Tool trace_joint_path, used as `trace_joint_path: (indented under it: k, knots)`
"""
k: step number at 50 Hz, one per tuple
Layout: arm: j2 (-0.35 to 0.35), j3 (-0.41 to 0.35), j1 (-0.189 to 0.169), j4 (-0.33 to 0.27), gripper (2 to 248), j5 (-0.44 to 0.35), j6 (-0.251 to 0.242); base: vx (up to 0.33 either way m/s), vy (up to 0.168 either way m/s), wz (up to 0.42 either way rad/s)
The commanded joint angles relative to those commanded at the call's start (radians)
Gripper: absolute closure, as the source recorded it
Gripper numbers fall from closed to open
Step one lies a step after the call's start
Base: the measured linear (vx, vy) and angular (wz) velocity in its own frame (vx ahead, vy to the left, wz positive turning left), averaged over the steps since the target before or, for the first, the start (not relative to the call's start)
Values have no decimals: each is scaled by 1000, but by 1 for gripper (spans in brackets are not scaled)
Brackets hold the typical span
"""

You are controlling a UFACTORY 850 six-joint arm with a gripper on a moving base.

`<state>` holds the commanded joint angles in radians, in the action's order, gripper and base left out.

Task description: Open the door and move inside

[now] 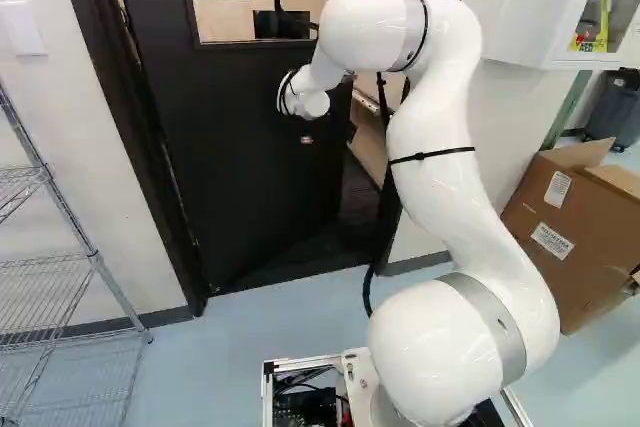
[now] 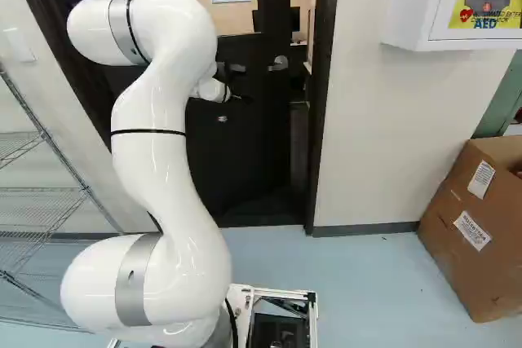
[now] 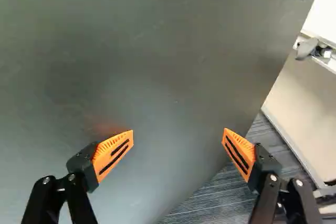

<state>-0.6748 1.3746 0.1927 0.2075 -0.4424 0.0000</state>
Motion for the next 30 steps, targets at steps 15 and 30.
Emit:
trace_joint_path:
  k: [15, 30]
  knots:
    - [-55, 76, 28, -158, 3, 0, 0, 0, 0, 0]
    - [-109, 151, 57, -257, 3, 0, 0, 0, 0, 0]
